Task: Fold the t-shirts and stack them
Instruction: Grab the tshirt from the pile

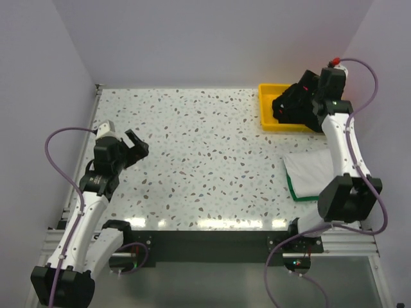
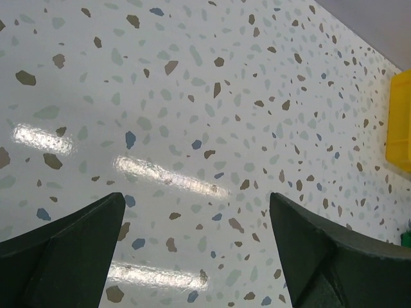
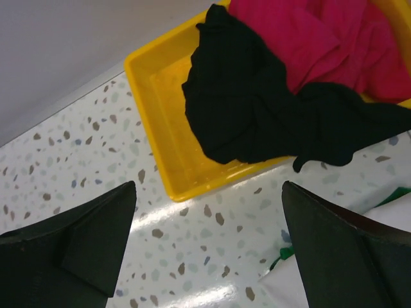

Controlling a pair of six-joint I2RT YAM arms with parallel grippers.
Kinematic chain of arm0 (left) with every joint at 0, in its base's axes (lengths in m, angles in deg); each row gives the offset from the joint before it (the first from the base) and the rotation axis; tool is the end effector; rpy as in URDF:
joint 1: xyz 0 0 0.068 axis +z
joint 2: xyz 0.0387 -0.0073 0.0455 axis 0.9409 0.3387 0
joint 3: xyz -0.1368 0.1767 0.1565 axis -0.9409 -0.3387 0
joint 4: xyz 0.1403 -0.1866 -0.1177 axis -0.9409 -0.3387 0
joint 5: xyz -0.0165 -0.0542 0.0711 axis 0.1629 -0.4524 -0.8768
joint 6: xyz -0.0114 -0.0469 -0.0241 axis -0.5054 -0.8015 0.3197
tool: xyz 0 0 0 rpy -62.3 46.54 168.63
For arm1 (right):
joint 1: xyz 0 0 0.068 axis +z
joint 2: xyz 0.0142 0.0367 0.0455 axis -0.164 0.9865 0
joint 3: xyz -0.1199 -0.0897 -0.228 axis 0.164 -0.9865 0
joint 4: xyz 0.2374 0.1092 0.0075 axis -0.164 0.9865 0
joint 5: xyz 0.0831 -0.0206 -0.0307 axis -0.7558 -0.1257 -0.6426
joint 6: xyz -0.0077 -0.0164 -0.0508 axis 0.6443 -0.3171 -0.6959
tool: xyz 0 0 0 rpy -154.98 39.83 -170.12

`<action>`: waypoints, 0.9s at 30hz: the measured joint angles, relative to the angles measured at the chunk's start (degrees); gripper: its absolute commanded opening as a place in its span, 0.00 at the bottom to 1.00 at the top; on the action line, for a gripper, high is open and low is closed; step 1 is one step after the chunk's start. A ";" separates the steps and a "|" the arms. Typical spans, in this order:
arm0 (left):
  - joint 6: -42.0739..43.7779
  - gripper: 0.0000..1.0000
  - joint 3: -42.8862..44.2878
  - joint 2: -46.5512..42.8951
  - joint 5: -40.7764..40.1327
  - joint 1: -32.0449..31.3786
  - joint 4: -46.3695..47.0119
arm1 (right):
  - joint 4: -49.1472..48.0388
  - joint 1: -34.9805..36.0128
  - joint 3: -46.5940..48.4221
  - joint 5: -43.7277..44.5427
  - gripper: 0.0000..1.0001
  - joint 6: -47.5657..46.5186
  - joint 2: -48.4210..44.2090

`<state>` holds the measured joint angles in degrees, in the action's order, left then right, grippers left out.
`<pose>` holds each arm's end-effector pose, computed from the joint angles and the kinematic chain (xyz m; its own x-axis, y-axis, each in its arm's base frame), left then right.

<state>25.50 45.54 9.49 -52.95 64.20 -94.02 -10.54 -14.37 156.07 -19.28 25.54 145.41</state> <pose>0.1806 -0.0161 0.2856 -0.4095 -0.5569 -0.7226 -0.2632 0.8305 -0.4909 0.3407 -0.0329 0.3779 -0.3629 0.4562 -0.8125 0.3568 0.8735 0.3311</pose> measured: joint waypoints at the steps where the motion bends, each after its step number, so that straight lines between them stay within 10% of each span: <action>1: 0.00 1.00 -0.15 0.00 0.15 0.00 0.07 | 1.51 -0.02 3.17 1.29 0.99 -0.72 2.67; 18: 0.00 1.00 -0.70 1.90 2.75 0.00 0.50 | 12.44 -0.02 24.11 10.54 0.72 -9.27 31.89; 27: 0.00 1.00 -0.72 0.74 2.82 0.00 0.48 | 9.94 -0.02 24.50 13.92 0.00 -9.29 33.83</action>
<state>25.50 44.82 10.24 -50.13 64.20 -93.54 -0.59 -14.39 180.58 -5.36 16.25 179.25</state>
